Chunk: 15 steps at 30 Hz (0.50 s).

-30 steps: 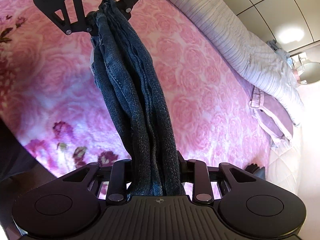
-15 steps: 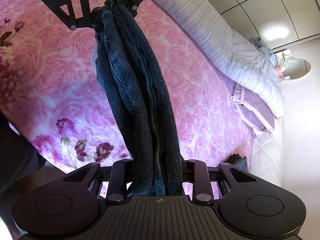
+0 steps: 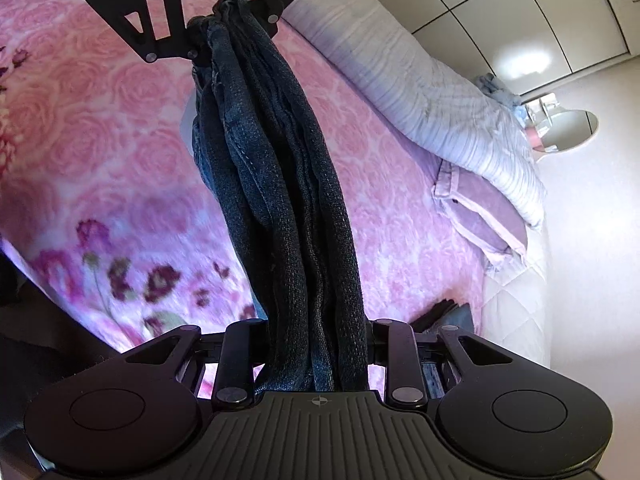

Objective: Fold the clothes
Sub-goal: 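Lift the folded jeans with both tools and carry them toward the clothes stack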

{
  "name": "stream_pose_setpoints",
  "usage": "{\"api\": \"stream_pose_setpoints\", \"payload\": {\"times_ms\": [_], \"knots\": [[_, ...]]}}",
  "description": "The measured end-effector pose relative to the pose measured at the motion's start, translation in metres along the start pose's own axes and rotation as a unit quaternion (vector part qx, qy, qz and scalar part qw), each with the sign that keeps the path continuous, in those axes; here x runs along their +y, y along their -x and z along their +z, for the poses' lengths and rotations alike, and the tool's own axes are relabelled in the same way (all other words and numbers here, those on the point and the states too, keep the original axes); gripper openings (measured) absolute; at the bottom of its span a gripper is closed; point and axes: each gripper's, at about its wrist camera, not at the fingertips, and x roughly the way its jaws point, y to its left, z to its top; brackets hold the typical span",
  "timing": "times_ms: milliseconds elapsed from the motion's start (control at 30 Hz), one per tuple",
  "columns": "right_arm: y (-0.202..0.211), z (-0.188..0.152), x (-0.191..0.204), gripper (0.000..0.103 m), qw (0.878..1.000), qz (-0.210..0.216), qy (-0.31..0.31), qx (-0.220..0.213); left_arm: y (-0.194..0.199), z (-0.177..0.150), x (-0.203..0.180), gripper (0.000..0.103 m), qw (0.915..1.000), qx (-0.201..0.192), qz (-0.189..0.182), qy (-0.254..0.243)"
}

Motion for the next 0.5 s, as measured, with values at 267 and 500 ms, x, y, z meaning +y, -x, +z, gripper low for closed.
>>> {"api": "stream_pose_setpoints", "payload": {"times_ms": [267, 500], "knots": [[-0.010, -0.095, -0.068, 0.028, 1.000, 0.008, -0.011, -0.008, -0.036, 0.102, 0.010, 0.029, 0.9999, 0.014, -0.006, 0.003], [-0.017, -0.177, -0.120, 0.028, 1.000, 0.012, -0.022, -0.003, -0.067, 0.183, 0.019, 0.029, 0.9998, 0.014, -0.013, -0.006]]}}
